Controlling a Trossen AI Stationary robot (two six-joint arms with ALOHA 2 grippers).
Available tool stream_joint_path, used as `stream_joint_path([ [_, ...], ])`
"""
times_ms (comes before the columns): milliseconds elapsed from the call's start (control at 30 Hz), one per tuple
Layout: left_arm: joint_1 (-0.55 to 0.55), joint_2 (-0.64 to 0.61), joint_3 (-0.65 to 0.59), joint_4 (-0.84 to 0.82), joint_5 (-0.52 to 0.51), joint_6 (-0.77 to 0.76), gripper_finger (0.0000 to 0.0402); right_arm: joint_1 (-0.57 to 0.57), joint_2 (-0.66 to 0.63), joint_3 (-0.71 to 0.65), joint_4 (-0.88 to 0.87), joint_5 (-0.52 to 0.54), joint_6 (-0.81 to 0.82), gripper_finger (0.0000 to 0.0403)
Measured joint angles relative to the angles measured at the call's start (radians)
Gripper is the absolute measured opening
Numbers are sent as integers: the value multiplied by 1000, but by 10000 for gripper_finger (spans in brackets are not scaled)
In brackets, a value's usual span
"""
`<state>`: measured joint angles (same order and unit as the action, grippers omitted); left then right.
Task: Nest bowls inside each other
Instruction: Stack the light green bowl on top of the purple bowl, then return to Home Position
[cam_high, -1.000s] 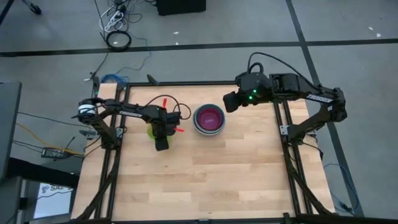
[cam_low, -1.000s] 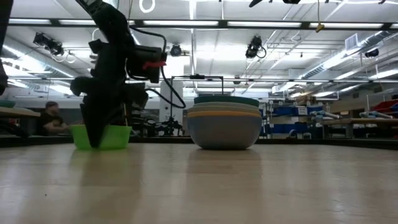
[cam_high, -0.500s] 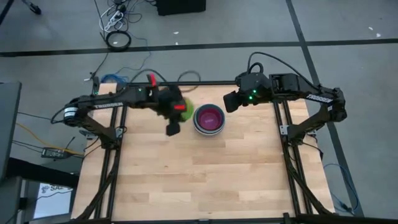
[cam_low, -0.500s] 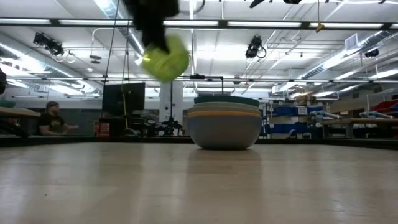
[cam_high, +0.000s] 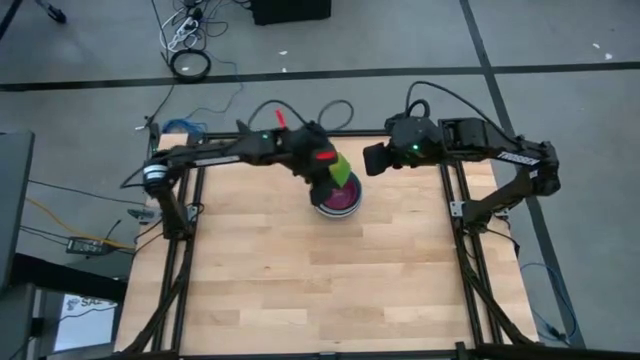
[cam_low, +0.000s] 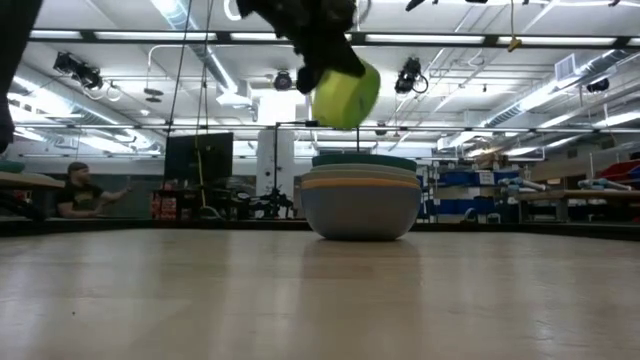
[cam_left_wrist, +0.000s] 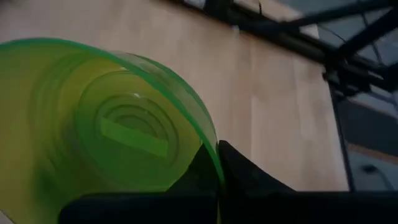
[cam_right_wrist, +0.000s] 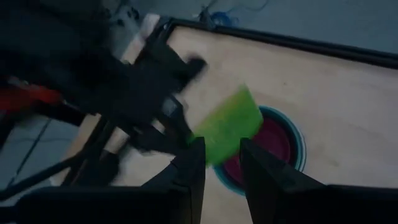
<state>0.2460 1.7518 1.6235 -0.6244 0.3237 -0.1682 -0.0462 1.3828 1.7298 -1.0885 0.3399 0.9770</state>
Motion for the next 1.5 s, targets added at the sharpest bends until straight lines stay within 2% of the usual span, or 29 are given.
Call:
stream_joint_path([
  [133,1,79,9,-8,61,-10,2,16,-35,0,0,46,25,88],
  [300,0,137,11,-41,68,-77,10,31,-75,0,-3,91,41,88],
  [700,1,138,12,-4,105,-194,66,38,-93,0,-7,106,36,88],
  [1000,-1,138,12,-6,128,-218,71,38,-92,0,-14,105,24,88],
  [1100,-1,136,11,-3,190,-243,71,38,-92,0,-14,105,24,88],
  [1267,0,58,9,110,330,-336,72,38,-92,0,-48,120,7,88],
  [1400,19,-46,10,252,293,-391,72,37,-92,0,-69,138,-32,88],
  [1500,41,-128,10,326,253,-390,72,35,-93,0,-53,138,-126,89],
])
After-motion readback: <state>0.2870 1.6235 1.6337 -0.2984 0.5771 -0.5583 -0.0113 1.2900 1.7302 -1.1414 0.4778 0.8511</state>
